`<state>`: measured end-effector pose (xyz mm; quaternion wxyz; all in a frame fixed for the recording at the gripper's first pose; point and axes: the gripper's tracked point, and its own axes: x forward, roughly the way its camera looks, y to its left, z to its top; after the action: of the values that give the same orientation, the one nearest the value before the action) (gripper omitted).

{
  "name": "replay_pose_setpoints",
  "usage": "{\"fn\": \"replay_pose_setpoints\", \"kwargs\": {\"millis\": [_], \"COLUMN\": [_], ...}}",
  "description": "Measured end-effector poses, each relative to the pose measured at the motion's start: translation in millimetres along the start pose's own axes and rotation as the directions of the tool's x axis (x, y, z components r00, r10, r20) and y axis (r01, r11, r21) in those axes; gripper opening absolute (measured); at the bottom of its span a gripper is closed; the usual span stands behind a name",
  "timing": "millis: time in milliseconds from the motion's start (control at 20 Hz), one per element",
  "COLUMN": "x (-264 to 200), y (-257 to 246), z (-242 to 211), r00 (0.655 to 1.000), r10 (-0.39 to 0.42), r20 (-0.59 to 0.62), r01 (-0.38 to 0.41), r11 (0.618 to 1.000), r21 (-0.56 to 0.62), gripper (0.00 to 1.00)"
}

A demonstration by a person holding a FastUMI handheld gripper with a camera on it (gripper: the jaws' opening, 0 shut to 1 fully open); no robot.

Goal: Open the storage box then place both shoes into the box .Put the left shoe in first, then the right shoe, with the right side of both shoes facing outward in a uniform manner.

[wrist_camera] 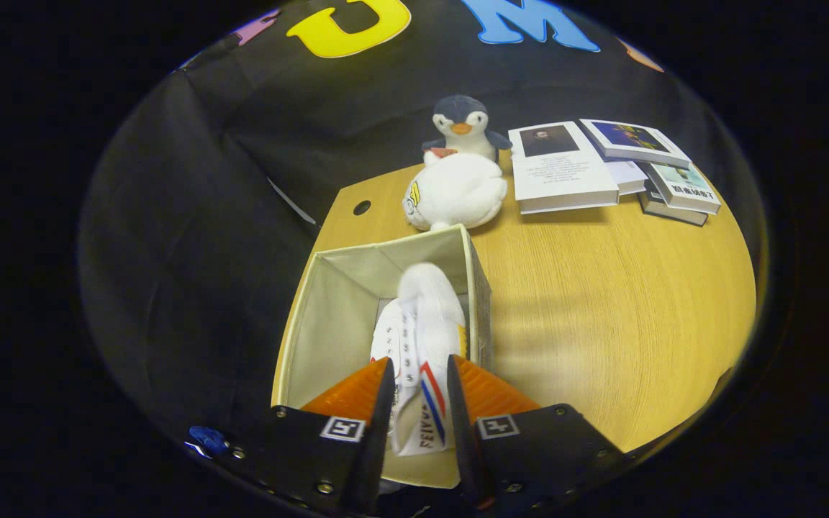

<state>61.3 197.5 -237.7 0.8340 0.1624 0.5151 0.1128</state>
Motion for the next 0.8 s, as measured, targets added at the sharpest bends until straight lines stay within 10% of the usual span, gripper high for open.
{"fn": "replay_pose_setpoints", "kwargs": {"millis": [150, 800], "x": [-20, -157], "y": [2, -43], "z": [12, 66], "r00": [0.999, 0.899], "r10": [0.015, 0.018], "r20": [0.05, 0.437], "r01": [-0.014, 0.103], "r11": [0.999, 0.962], "r21": [-0.035, -0.251], "gripper": [0.99, 0.99]}}
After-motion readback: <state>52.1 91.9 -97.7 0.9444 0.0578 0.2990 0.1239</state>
